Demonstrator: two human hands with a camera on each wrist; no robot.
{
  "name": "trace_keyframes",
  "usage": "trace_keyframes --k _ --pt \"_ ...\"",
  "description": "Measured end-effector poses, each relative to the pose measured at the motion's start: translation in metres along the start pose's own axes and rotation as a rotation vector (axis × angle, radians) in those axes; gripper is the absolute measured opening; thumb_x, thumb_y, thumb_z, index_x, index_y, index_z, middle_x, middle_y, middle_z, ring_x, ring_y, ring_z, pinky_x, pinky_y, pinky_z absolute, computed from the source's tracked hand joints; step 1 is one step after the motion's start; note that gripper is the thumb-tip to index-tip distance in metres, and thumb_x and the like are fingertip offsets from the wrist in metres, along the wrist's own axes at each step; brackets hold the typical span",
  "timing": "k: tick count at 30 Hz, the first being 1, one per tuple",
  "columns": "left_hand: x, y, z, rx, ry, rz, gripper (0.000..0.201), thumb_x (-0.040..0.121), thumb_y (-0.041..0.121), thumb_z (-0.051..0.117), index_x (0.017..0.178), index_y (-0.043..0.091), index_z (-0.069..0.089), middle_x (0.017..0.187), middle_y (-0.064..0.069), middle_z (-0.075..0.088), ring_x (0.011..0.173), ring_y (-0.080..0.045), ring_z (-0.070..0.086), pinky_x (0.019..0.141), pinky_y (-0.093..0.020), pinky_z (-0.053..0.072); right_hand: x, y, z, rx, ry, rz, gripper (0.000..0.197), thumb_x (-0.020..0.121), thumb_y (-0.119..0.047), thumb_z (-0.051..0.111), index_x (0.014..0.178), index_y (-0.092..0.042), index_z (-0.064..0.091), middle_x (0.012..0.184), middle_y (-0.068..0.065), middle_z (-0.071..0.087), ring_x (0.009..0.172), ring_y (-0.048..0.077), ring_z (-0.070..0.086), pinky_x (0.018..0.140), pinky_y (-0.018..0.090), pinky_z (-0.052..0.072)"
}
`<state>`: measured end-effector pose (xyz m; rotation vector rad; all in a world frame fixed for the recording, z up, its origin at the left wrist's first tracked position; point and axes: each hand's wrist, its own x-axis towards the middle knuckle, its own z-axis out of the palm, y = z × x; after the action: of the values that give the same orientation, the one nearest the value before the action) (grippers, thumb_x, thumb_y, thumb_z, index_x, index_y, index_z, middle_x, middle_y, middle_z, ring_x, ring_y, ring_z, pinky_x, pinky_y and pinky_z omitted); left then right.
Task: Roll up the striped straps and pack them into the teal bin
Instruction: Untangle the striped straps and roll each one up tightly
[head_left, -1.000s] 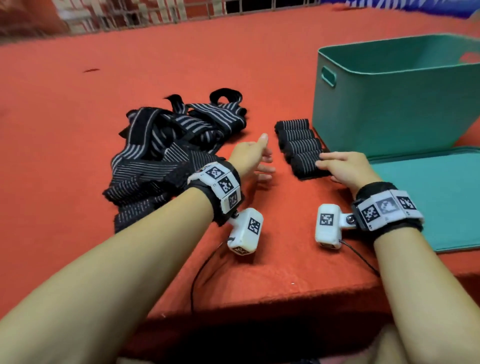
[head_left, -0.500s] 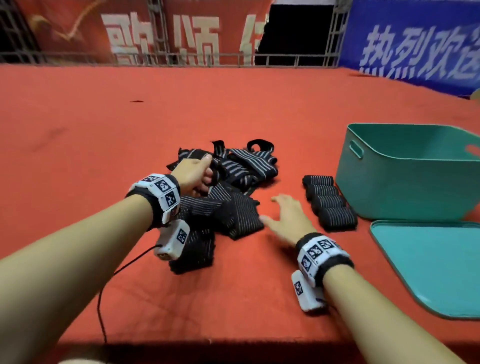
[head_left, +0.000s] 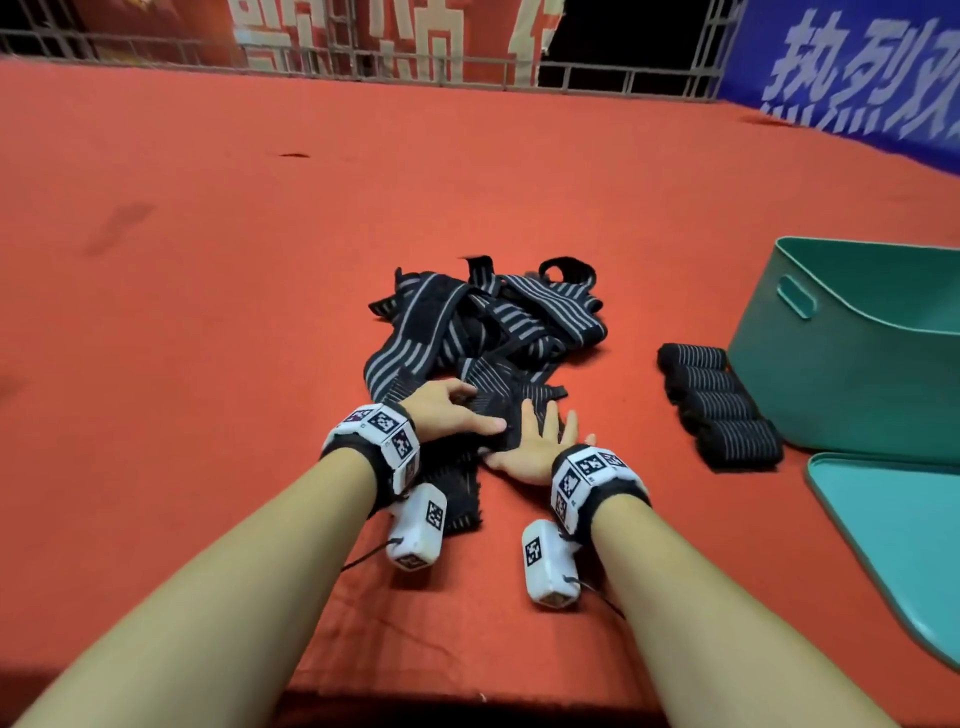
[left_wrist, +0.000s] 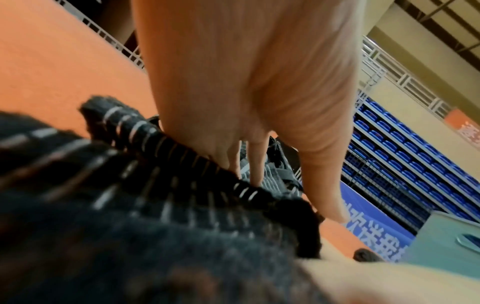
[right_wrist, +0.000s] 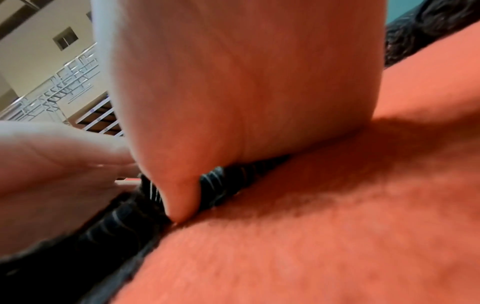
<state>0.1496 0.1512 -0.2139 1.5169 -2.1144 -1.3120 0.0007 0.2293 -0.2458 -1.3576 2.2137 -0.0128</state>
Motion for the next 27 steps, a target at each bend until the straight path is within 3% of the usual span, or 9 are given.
trace_keyframes --k 4,7,10,15,19,22,24,25,27 --pt "0.000 -0.008 0.007 -0.033 0.084 0.051 0.057 0.076 0.031 0.090 0.128 0.019 0.069 0.118 0.009 0.060 0.113 -0.008 0.057 0.097 -0.017 0.036 -0.001 0.000 0.000 0.075 0.012 0.019 0.098 0.090 -0.070 0.049 0.162 -0.036 -0.008 0.170 -0.002 -0.021 0.154 0.028 -0.026 0.122 0.055 -0.017" --pt "-0.002 -0.011 0.010 -0.135 0.116 0.063 0.034 0.079 0.035 0.087 0.108 0.021 0.077 0.104 0.012 0.068 0.101 -0.003 0.063 0.091 -0.014 0.041 -0.004 0.003 -0.004 0.153 0.014 0.009 0.090 0.093 -0.071 0.044 0.163 -0.037 -0.002 0.171 -0.004 -0.017 0.155 0.025 -0.024 0.123 0.053 -0.018" --pt "-0.004 -0.014 0.011 -0.166 0.130 0.097 0.027 0.084 0.042 0.081 0.101 0.022 0.078 0.099 0.011 0.071 0.086 0.004 0.062 0.075 -0.004 0.042 -0.004 0.008 -0.005 0.248 0.013 -0.018 0.087 0.094 -0.074 0.039 0.163 -0.038 0.002 0.171 -0.005 -0.013 0.156 0.022 -0.023 0.123 0.051 -0.018" --pt "-0.005 -0.020 0.007 -0.251 0.134 0.078 0.032 0.078 0.037 0.087 0.103 0.020 0.078 0.108 0.003 0.074 0.102 -0.010 0.068 0.093 -0.019 0.048 -0.001 0.017 -0.007 0.433 0.022 -0.078 0.080 0.096 -0.073 0.036 0.163 -0.037 0.011 0.172 -0.006 -0.007 0.156 0.018 -0.020 0.123 0.049 -0.018" --pt "-0.011 -0.017 0.021 -0.176 0.157 0.095 0.040 0.080 0.018 0.086 0.116 0.011 0.071 0.114 0.004 0.065 0.108 -0.009 0.060 0.091 -0.012 0.037 0.003 0.028 -0.009 0.600 0.010 -0.147 0.070 0.100 -0.067 0.033 0.162 -0.037 0.020 0.172 -0.007 -0.002 0.157 0.016 -0.016 0.123 0.046 -0.019" --pt "-0.014 -0.017 0.032 -0.148 0.239 0.137 0.023 0.089 0.011 0.076 0.111 0.008 0.071 0.111 0.006 0.061 0.113 -0.007 0.055 0.095 -0.013 0.035 0.011 0.038 -0.006 0.722 0.034 -0.202 0.074 0.093 -0.067 0.034 0.160 -0.036 0.026 0.172 -0.007 0.004 0.157 0.016 -0.014 0.122 0.046 -0.022" --pt "-0.015 -0.018 0.033 -0.139 0.271 0.135 0.011 0.089 0.012 0.075 0.100 0.014 0.075 0.106 0.007 0.065 0.109 -0.006 0.058 0.096 -0.017 0.038 0.009 0.039 -0.005 0.809 0.057 -0.200 0.078 0.089 -0.069 0.041 0.158 -0.035 0.031 0.171 -0.006 0.011 0.158 0.016 -0.011 0.123 0.048 -0.019" --pt "-0.016 -0.018 0.031 -0.155 0.299 0.122 0.006 0.088 0.014 0.076 0.092 0.018 0.075 0.101 0.008 0.068 0.105 -0.008 0.061 0.095 -0.020 0.041 0.007 0.040 -0.004 0.855 0.056 -0.190 0.082 0.085 -0.074 0.049 0.157 -0.039 0.033 0.170 -0.006 0.015 0.158 0.015 -0.007 0.126 0.049 -0.014" --pt "-0.017 -0.016 0.026 -0.200 0.397 0.118 0.008 0.085 0.019 0.079 0.082 0.023 0.074 0.089 0.008 0.072 0.095 -0.013 0.066 0.086 -0.024 0.045 0.023 0.052 0.007 0.958 0.051 -0.143 0.087 0.066 -0.090 0.063 0.144 -0.058 0.040 0.168 -0.013 0.024 0.158 0.016 0.004 0.128 0.052 0.001"
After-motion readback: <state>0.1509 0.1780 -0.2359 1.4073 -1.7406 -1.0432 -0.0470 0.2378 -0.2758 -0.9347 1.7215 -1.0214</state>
